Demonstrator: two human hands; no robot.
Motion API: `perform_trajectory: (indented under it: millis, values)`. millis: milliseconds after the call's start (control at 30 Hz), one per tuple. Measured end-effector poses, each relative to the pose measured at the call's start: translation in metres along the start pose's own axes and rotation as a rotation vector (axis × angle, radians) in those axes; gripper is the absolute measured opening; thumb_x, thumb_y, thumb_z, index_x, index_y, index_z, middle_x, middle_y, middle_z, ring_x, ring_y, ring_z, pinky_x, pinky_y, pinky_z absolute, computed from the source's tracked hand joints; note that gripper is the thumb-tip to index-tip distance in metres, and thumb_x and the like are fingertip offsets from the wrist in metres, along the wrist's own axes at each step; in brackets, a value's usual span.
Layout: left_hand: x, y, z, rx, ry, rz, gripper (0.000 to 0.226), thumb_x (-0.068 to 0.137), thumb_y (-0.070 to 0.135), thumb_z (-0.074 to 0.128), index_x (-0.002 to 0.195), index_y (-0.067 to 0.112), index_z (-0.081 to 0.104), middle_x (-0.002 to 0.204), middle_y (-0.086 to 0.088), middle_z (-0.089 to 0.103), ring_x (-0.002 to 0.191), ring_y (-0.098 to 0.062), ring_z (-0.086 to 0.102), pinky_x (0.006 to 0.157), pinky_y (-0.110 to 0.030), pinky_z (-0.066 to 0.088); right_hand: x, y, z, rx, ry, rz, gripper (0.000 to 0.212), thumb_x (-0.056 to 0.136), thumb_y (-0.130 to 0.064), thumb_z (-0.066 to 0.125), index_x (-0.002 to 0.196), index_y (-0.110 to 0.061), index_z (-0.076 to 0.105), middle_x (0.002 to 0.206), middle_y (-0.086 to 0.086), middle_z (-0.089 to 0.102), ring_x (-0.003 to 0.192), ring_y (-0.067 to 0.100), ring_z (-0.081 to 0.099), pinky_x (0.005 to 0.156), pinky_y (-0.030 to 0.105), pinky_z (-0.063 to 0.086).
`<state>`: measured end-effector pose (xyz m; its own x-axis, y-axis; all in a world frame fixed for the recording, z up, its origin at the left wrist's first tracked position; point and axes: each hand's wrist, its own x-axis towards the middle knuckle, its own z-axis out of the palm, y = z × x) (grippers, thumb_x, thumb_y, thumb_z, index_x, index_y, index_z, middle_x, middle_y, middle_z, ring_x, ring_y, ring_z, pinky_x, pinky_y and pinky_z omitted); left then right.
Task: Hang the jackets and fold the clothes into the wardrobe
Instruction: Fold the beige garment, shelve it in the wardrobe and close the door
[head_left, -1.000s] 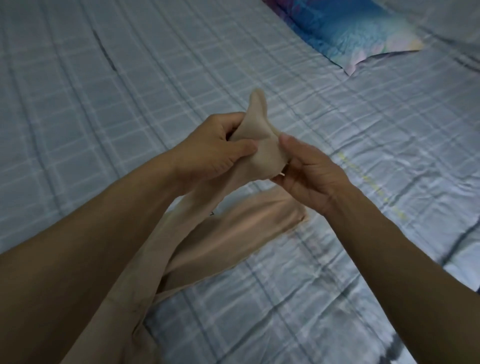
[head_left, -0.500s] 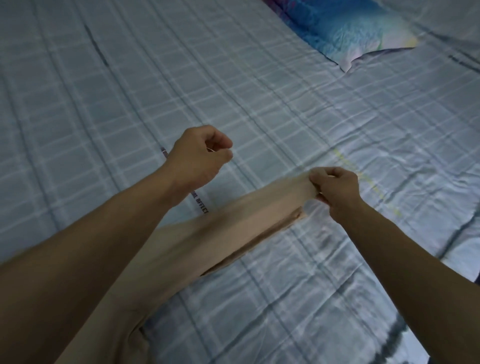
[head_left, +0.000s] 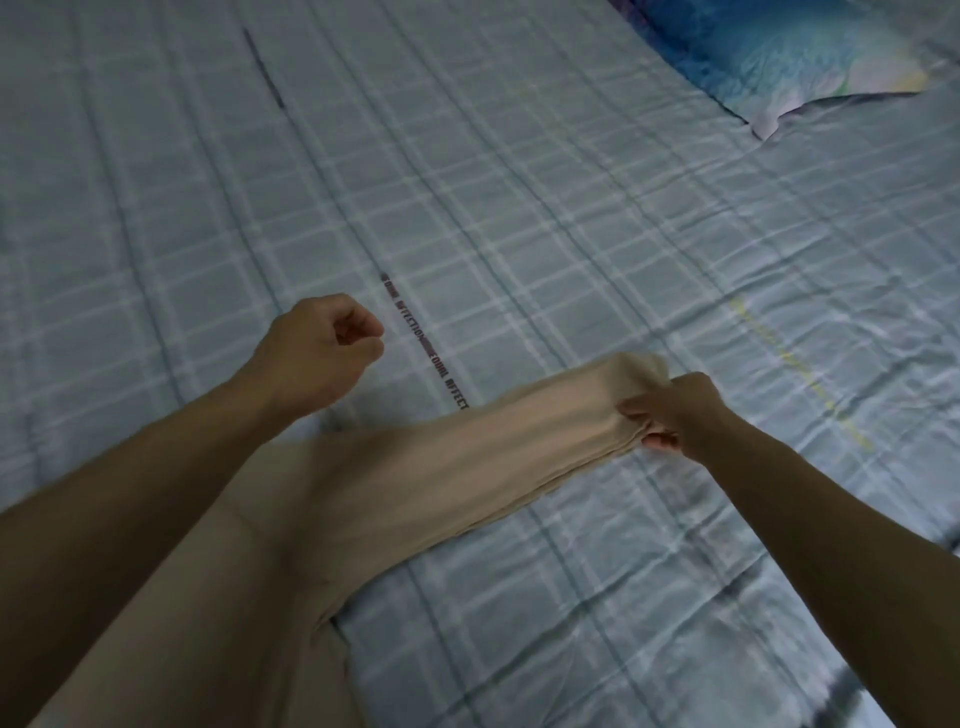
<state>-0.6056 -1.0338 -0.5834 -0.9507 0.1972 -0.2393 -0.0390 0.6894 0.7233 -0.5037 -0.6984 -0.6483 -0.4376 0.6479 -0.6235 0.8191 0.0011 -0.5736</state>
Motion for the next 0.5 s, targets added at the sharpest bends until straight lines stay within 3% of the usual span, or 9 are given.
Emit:
perform_trajectory:
  millis: [133,233,300,400,500]
  values:
    - [-0.012,-0.041,-0.034,0.130,0.084,-0.042,0.005,0.090,0.019,0.068,0.095,0.019,0.070,0.087,0.006,0.067,0.082,-0.016,0.064,0.069,-0.026,0.046,-0.008,-0.001,0.011,0.036,-0.001,-0.155,0.034,0.072,0.001,0.079,0.101,0.010,0.065,0.081,0.018,0.064,0.067,0.027,0.061,0.057,0.032,0.050]
    - [-0.030,-0.076,-0.051,0.257,0.123,-0.059,0.005,0.090,0.018,0.065,0.093,0.018,0.069,0.088,0.000,0.068,0.082,-0.023,0.064,0.077,-0.034,0.051,-0.036,-0.018,0.036,0.010,0.010,-0.395,0.011,0.077,-0.005,0.072,0.078,0.004,0.066,0.069,0.011,0.061,0.067,0.023,0.059,0.061,0.038,0.049]
    - [-0.048,-0.096,-0.055,0.381,0.144,-0.027,0.007,0.090,0.019,0.062,0.086,0.018,0.068,0.085,-0.002,0.069,0.078,-0.024,0.063,0.074,-0.035,0.051,-0.060,-0.032,0.055,0.025,-0.018,-0.549,0.019,0.077,-0.011,0.068,0.075,0.006,0.062,0.070,0.012,0.059,0.067,0.022,0.056,0.059,0.038,0.044]
    - [-0.078,-0.120,-0.050,0.595,-0.017,-0.010,0.017,0.094,0.030,0.055,0.081,0.024,0.062,0.087,-0.002,0.069,0.076,-0.022,0.060,0.070,-0.034,0.049,-0.102,-0.050,0.076,0.078,-0.090,-0.744,0.015,0.075,-0.004,0.054,0.082,0.009,0.057,0.070,0.011,0.054,0.064,0.021,0.050,0.056,0.036,0.040]
    - [-0.104,-0.141,-0.040,0.707,-0.278,0.016,0.029,0.088,0.057,0.041,0.093,0.032,0.055,0.104,0.001,0.066,0.095,-0.022,0.059,0.082,-0.037,0.050,-0.147,-0.061,0.084,0.155,-0.190,-0.874,0.009,0.074,0.000,0.051,0.079,-0.003,0.058,0.070,0.006,0.054,0.064,0.018,0.052,0.054,0.031,0.042]
